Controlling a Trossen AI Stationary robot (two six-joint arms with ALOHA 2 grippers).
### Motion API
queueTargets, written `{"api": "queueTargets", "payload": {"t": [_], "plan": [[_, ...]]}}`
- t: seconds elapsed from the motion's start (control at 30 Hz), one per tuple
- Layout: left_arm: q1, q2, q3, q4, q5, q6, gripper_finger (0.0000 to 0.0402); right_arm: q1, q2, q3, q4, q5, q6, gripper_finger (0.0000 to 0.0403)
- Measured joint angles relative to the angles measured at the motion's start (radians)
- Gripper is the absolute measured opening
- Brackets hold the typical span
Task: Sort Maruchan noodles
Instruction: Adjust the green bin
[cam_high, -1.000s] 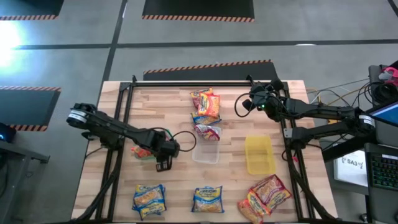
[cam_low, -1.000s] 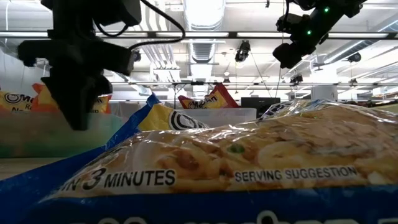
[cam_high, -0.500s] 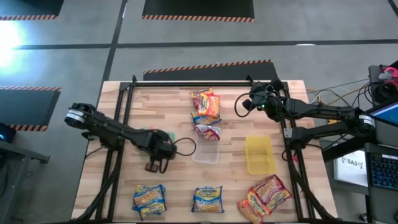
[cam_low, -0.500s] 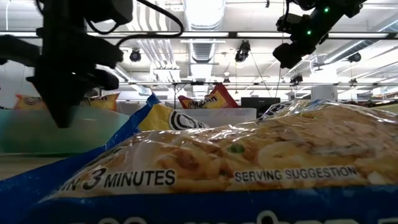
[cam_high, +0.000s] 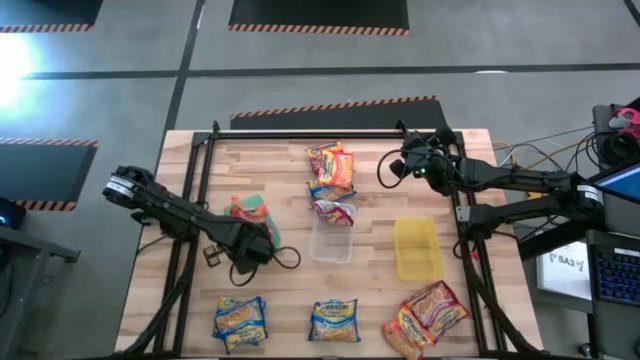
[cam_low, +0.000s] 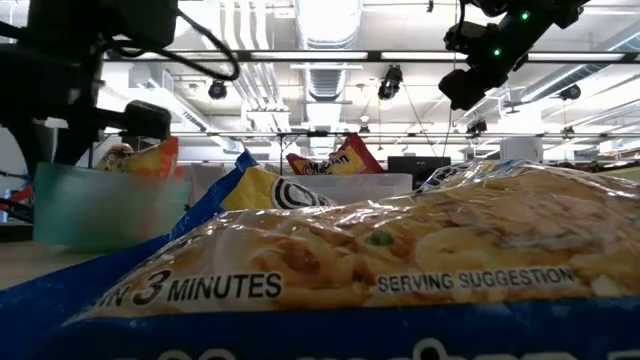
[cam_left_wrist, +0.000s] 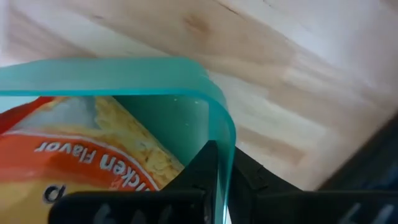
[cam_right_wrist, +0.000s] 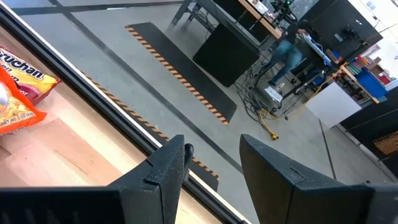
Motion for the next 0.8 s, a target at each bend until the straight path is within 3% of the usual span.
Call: {"api": "queueTargets", "payload": {"t": [0.27,0.53,0.8], "plan": [[-0.003,0.000,-0.005,-0.104,-0.001,0.201,0.0000,0.000,0.000,0.000,0.000,0.000,0.000,0.0146],[-0.008,0.004,-0.007,-0.029,0.001,-0.037,0.0004,0.000,0.000,0.000,0.000,0.000,0.000,0.0146],[-0.008,0.005,-0.007,-0.084,0.001,-0.122,0.0061,0.000,0.000,0.000,0.000,0.000,0.000,0.0146]]}}
